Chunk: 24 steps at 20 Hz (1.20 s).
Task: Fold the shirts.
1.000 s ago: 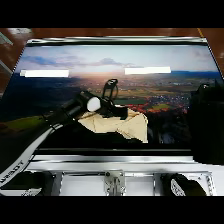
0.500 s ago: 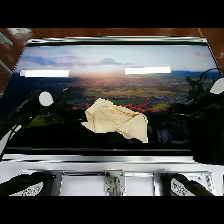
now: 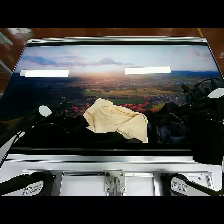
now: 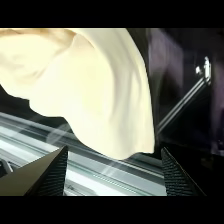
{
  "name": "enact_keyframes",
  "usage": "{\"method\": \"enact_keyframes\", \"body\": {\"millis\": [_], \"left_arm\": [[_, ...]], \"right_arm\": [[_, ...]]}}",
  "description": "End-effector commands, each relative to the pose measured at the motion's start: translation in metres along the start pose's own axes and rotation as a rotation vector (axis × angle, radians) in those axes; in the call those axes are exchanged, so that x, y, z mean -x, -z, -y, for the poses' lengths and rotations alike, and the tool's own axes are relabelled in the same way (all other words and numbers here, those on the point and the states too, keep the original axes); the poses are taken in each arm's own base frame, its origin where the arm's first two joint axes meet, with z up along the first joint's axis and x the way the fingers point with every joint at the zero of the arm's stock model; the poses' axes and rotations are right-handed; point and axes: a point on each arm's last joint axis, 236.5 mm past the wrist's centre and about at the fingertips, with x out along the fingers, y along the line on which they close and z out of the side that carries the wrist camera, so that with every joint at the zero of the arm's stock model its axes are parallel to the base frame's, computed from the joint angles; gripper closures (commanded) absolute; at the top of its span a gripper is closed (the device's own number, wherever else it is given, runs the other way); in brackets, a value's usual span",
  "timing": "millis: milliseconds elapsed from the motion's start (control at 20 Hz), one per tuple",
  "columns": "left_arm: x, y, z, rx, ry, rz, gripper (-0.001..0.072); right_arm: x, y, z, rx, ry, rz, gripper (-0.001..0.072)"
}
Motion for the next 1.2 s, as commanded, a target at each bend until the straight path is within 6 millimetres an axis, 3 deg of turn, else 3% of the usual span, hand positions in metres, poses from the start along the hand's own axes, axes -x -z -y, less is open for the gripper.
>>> {"method": "enact_keyframes", "body": {"millis": [0, 100, 250, 350, 400, 450, 600, 700, 1000, 1050, 1150], "left_arm": [[-0.017, -0.014, 0.004, 0.036, 0.061, 0.037, 0.0011], [-0.019, -0.026, 0.003, 0.046, 0.058, 0.083, 0.0182], [-0.023, -0.033, 0.001, 0.067, 0.062, 0.105, 0.0187], [-0.026, -0.032, -0.002, 0.073, 0.058, 0.099, 0.0325], [-0.027, -0.032, -0.002, 0.079, 0.058, 0.095, 0.0345], [-0.029, -0.032, -0.003, 0.084, 0.058, 0.092, 0.045], [-0.029, -0.032, -0.004, 0.085, 0.056, 0.092, 0.0616], [-0.029, -0.032, -0.004, 0.072, 0.056, 0.093, 0.0673], [-0.029, -0.032, -0.004, 0.063, 0.054, 0.095, 0.0674], [-0.029, -0.032, -0.004, 0.063, 0.054, 0.095, 0.0674], [-0.027, -0.033, -0.002, 0.052, 0.057, 0.099, 0.0674]], "right_arm": [[-0.001, -0.003, -0.002, -0.008, -0.021, 0.011, 0.0016], [-0.002, -0.004, -0.003, -0.029, -0.024, 0.012, 0.0015], [-0.014, 0.006, -0.006, -0.011, -0.008, -0.027, 0.0015], [-0.033, 0.017, -0.008, 0.009, 0.006, -0.064, 0.0014], [-0.043, 0.021, -0.007, 0.012, 0.014, -0.073, 0.0014], [-0.054, 0.026, -0.006, 0.01, 0.021, -0.082, 0.0014], [-0.076, 0.042, -0.003, 0.002, 0.034, -0.114, 0.0014], [-0.086, 0.046, -0.001, -0.003, 0.049, -0.112, 0.0014], [-0.11, 0.032, 0.005, -0.053, 0.073, -0.062, 0.0016], [-0.116, 0.033, 0.005, -0.057, 0.071, -0.073, 0.0077], [-0.121, 0.031, 0.01, -0.038, 0.084, -0.072, 0.0468]]}}
